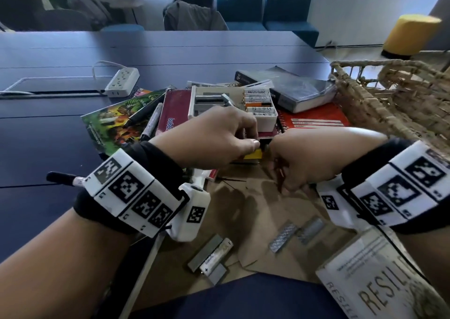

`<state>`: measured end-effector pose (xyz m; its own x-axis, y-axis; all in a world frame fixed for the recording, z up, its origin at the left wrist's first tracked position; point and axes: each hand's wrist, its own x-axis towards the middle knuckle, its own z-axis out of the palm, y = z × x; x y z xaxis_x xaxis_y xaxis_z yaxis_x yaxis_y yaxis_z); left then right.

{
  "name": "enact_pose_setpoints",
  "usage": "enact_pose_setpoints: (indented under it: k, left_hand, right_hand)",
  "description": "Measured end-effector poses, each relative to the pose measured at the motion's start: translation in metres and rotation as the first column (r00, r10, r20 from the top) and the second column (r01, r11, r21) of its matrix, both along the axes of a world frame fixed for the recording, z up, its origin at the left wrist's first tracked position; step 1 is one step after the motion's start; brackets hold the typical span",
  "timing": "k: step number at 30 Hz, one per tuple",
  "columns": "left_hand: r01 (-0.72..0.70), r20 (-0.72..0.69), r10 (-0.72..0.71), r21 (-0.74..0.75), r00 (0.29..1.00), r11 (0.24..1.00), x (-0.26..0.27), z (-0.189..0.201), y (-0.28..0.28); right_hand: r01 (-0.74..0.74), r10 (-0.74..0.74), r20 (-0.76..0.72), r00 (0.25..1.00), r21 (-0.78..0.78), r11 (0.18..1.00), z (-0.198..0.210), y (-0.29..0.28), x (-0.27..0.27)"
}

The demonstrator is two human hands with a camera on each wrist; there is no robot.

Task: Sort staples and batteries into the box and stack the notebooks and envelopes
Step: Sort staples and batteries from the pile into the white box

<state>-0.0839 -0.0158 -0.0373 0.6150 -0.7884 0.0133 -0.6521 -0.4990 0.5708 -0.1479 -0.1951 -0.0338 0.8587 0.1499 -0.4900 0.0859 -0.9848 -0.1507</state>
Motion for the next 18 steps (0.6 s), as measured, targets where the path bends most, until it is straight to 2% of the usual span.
enact_pose_setpoints:
  k: [3, 6, 10, 18]
  left_hand:
    - [-0.005, 0.009, 0.005, 0.003, 1.0, 1.0, 0.0, -0.003, 0.0]
    - [-0.017, 0.007, 0.017, -0.007, 1.0, 1.0, 0.0, -0.004, 0.002]
    - [-0.013, 0.005, 0.013, -0.007, 1.0, 1.0, -0.003, -0.004, 0.005]
    - [-0.026, -0.03, 0.024, -0.071, 0.999, 0.997, -0.004, -0.004, 0.001]
  right_hand:
    - [-0.009, 0.008, -0.032, 0.999, -0.036, 0.999, -0.003, 0.01, 0.006]
    - [0.004, 0.002, 0.053, 0.999, -0.108, 0.994, -0.002, 0.017, 0.009]
    - [0.045, -0.029, 0.137, 0.99, -0.119, 0.992, -0.002, 0.011, 0.007]
    - [0.045, -0.032, 0.116, 0.993, -0.111, 0.993, -0.003, 0.003, 0.004]
